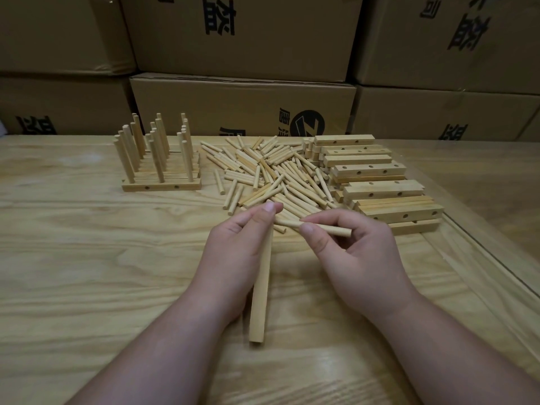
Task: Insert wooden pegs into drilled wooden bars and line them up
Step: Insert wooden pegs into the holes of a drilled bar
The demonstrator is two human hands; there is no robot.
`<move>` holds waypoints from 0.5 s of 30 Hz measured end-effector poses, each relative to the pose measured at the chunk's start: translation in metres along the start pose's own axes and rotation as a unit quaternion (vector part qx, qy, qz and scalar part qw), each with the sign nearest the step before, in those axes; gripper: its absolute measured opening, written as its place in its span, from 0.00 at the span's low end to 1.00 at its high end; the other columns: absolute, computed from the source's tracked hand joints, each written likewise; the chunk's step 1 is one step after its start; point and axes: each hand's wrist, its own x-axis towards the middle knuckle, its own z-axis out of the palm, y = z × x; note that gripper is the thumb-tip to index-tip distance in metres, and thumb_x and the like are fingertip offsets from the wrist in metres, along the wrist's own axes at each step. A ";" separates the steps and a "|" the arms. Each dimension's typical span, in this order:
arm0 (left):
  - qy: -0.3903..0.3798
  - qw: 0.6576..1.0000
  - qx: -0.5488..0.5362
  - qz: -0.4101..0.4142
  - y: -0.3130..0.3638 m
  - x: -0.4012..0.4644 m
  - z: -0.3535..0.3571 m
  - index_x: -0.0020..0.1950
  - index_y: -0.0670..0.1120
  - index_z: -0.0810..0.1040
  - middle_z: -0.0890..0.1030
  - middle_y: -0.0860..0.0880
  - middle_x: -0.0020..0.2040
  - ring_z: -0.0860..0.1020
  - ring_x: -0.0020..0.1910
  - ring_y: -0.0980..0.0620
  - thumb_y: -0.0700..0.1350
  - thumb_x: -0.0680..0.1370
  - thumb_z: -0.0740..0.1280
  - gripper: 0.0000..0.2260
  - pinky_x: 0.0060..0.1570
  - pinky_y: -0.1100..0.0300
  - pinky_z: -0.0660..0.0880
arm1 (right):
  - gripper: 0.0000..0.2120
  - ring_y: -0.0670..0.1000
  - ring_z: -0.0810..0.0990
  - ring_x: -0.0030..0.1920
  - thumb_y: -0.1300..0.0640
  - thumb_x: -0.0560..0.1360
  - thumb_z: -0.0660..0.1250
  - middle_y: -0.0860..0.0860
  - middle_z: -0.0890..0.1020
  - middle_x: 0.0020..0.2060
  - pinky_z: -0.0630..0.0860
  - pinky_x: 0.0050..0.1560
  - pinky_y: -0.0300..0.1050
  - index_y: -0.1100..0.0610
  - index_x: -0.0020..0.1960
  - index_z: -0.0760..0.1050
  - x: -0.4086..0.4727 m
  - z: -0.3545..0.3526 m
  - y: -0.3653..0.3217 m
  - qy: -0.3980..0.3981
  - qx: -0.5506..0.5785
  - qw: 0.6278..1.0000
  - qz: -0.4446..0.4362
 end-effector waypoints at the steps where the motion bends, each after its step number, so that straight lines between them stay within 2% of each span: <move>1: -0.004 1.000 -0.002 -0.002 0.000 0.000 0.000 0.53 0.58 0.87 0.86 0.61 0.54 0.80 0.59 0.63 0.61 0.75 0.70 0.13 0.64 0.56 0.74 | 0.01 0.39 0.76 0.31 0.54 0.72 0.73 0.46 0.82 0.32 0.71 0.32 0.31 0.50 0.43 0.84 0.000 0.000 -0.001 0.002 0.011 1.000 0.011; 4: -0.015 1.000 -0.009 -0.012 -0.001 0.000 -0.001 0.53 0.59 0.87 0.87 0.58 0.48 0.77 0.59 0.60 0.66 0.69 0.69 0.19 0.55 0.58 0.74 | 0.03 0.39 0.74 0.28 0.50 0.71 0.72 0.43 0.80 0.28 0.69 0.30 0.30 0.48 0.41 0.84 0.001 -0.001 0.000 0.010 0.035 0.998 0.043; 8: -0.009 1.000 0.002 -0.013 -0.001 0.001 -0.001 0.52 0.62 0.87 0.86 0.61 0.42 0.73 0.61 0.58 0.69 0.68 0.66 0.21 0.55 0.57 0.73 | 0.03 0.39 0.74 0.27 0.51 0.72 0.73 0.43 0.79 0.27 0.69 0.29 0.32 0.49 0.41 0.84 0.003 0.000 0.002 0.009 0.040 0.997 0.063; 10: -0.004 1.000 0.011 -0.014 0.000 0.000 0.000 0.52 0.62 0.87 0.86 0.60 0.41 0.76 0.60 0.58 0.69 0.69 0.65 0.20 0.56 0.52 0.75 | 0.04 0.39 0.74 0.28 0.50 0.72 0.73 0.43 0.79 0.27 0.69 0.29 0.32 0.50 0.42 0.84 0.003 -0.001 0.002 0.005 0.040 0.997 0.062; 12: 0.003 1.000 0.021 -0.015 -0.001 0.000 0.000 0.52 0.61 0.87 0.85 0.58 0.38 0.80 0.48 0.57 0.69 0.74 0.63 0.19 0.56 0.44 0.75 | 0.04 0.40 0.74 0.28 0.50 0.72 0.72 0.43 0.79 0.27 0.69 0.29 0.31 0.50 0.42 0.84 0.003 0.000 0.002 0.001 0.037 0.998 0.058; 13: 0.007 1.000 0.027 -0.014 -0.002 0.000 0.000 0.52 0.60 0.87 0.83 0.58 0.36 0.78 0.42 0.56 0.68 0.77 0.61 0.19 0.53 0.46 0.74 | 0.03 0.40 0.74 0.27 0.51 0.73 0.73 0.42 0.78 0.27 0.68 0.29 0.31 0.50 0.42 0.84 0.002 0.000 0.002 0.000 0.035 0.998 0.057; 15: 0.020 0.999 0.047 -0.010 -0.003 0.001 0.000 0.50 0.60 0.87 0.82 0.59 0.34 0.76 0.37 0.56 0.66 0.81 0.58 0.20 0.49 0.54 0.71 | 0.03 0.40 0.73 0.27 0.54 0.74 0.73 0.42 0.78 0.27 0.68 0.28 0.31 0.50 0.41 0.84 0.002 0.001 0.003 -0.003 0.029 0.998 0.052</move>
